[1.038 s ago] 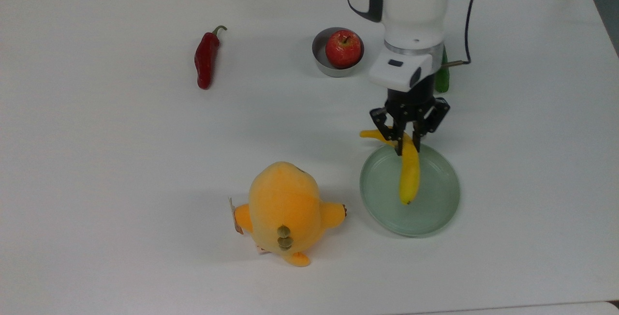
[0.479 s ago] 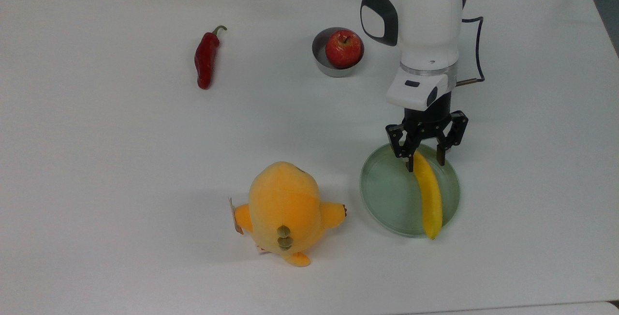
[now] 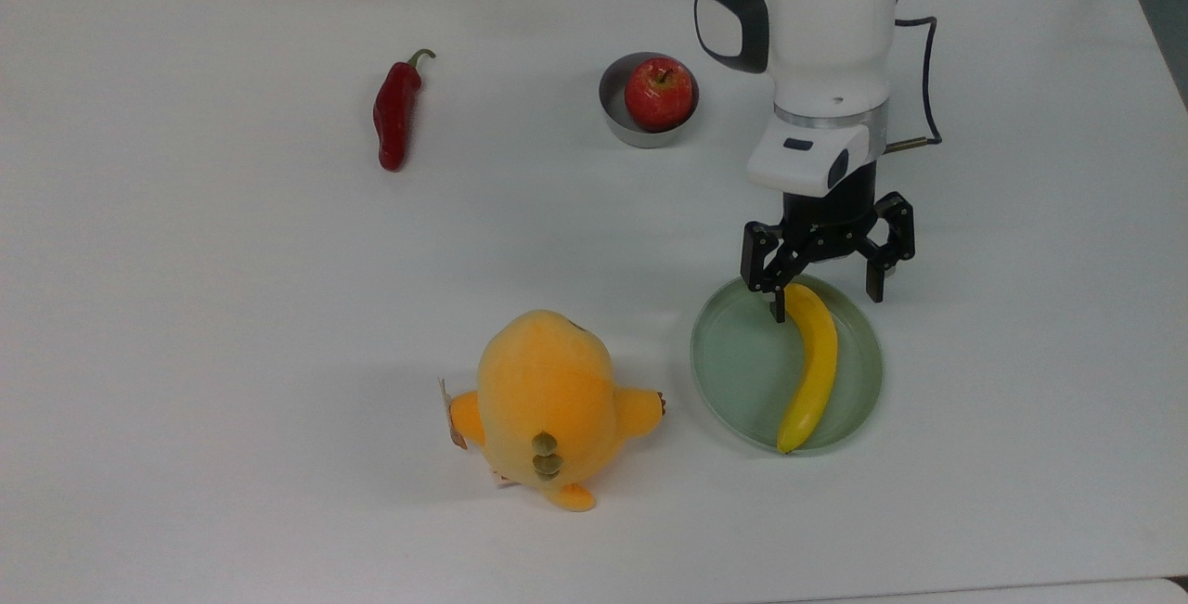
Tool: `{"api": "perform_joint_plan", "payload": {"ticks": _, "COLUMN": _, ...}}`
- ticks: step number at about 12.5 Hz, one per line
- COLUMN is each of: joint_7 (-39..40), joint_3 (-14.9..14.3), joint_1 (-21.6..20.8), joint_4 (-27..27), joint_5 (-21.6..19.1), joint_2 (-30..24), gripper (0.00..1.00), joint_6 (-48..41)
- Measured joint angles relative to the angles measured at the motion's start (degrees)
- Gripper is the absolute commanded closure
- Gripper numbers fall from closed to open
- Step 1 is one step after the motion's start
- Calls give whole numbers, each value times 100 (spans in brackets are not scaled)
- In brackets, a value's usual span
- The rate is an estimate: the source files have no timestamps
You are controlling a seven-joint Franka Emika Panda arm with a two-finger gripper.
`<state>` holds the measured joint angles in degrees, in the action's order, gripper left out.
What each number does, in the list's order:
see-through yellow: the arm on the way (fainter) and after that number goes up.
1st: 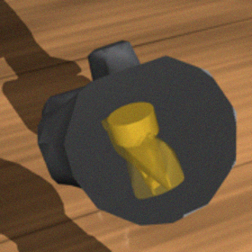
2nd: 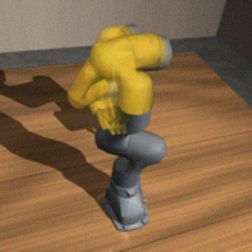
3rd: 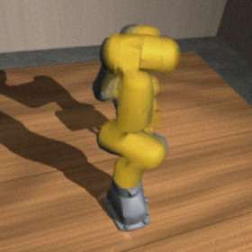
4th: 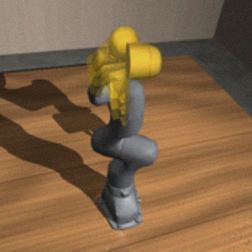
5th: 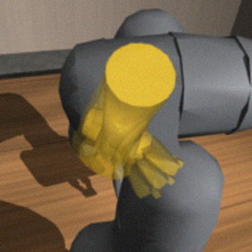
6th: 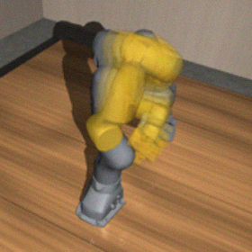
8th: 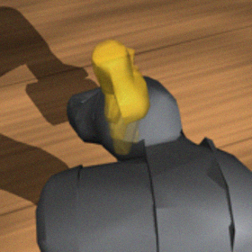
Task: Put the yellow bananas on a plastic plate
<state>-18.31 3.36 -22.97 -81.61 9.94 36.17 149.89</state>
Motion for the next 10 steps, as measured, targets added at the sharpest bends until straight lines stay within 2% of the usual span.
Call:
{"api": "perform_joint_plan", "payload": {"ticks": 2, "joint_7": 0, "joint_3": -16, "joint_1": 110, "joint_4": -141, "joint_5": 0, "joint_2": -366, "gripper": 0, "joint_6": -497}}
{"api": "perform_joint_plan", "payload": {"ticks": 7, "joint_7": 286, "joint_3": -31, "joint_1": 435, "joint_4": -1548, "joint_5": -1, "joint_2": -2011, "gripper": 0, "joint_6": -2433}}
{"api": "perform_joint_plan", "payload": {"ticks": 10, "joint_7": 304, "joint_3": -70, "joint_1": 718, "joint_4": -2151, "joint_5": -7, "joint_2": -2803, "gripper": 0, "joint_6": -3065}}
